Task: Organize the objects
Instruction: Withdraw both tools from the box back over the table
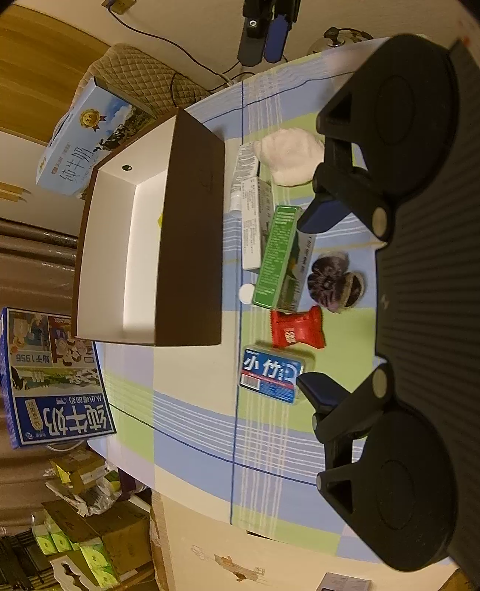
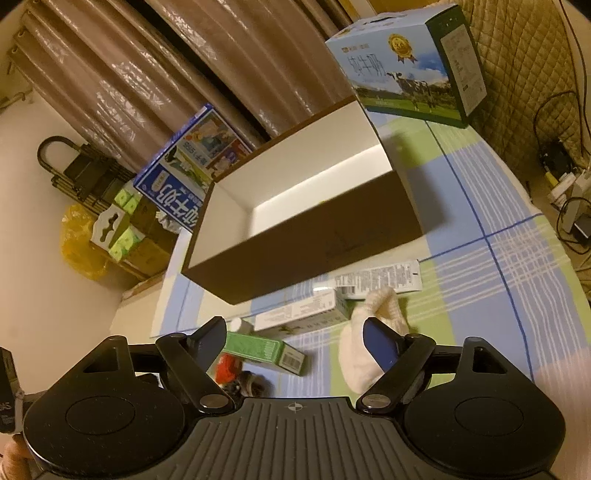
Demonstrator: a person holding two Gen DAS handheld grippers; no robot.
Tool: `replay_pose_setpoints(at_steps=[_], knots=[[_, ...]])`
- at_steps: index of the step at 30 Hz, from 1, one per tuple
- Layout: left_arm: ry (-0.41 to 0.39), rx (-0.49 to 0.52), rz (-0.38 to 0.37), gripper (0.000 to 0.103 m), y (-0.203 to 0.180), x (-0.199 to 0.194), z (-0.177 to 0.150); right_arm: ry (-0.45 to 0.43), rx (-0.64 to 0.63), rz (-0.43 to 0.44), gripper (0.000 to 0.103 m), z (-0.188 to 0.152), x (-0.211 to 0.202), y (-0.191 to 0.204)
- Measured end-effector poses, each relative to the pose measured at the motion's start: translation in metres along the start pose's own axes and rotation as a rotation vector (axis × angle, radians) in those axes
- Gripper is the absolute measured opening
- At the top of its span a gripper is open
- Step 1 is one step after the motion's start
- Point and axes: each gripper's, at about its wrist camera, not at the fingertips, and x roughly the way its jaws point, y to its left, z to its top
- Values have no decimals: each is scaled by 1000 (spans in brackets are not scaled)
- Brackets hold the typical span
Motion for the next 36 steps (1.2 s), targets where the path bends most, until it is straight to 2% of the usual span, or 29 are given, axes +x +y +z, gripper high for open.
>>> replay_pose_setpoints(at_steps=[5, 20, 36], knots=[[12, -15, 4, 80, 6, 0, -13, 31, -36, -40, 79, -9, 4, -1], [66, -59, 56, 80, 23, 11, -36, 114, -265, -195, 79, -36, 38, -2], [92, -89, 84, 80, 39, 26, -37, 148, -309, -238, 79, -38, 78, -15]])
